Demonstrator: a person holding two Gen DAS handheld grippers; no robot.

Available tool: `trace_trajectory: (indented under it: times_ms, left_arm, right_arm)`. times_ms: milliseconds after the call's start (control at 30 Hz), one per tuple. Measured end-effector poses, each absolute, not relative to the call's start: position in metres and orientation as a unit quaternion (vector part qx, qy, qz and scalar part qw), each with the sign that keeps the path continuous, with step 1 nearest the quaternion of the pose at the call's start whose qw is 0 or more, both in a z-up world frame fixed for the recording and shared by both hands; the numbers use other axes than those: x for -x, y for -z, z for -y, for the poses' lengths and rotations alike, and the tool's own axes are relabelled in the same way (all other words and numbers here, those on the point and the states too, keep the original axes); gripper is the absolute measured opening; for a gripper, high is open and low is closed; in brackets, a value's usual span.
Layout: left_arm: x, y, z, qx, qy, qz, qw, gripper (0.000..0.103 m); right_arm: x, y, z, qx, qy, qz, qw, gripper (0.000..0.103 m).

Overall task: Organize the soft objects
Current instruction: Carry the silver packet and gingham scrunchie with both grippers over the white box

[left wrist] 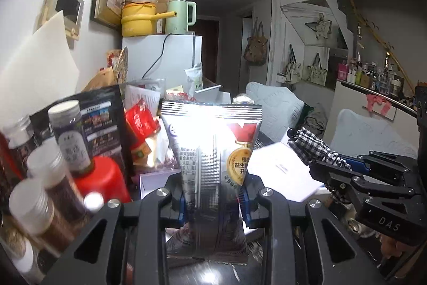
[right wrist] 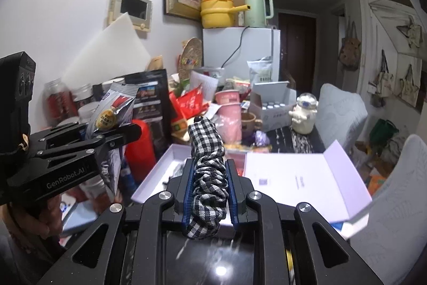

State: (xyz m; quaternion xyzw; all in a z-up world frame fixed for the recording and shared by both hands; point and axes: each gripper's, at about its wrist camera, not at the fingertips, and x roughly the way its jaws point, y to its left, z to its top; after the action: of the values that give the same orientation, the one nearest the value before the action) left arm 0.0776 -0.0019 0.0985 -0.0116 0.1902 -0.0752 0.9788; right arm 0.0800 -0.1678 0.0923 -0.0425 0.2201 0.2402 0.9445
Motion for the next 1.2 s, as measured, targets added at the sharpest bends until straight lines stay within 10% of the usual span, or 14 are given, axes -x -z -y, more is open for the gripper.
trace_trajectory:
  times_ms: [1200]
  left_arm:
    - [-0.204,-0.004,-0.005,-0.011,0.027,-0.34,0.94,0.03]
  right_arm:
    - [-0.205,-0.018,0.124,0.047,-0.235,-0.327,0.914,0.022]
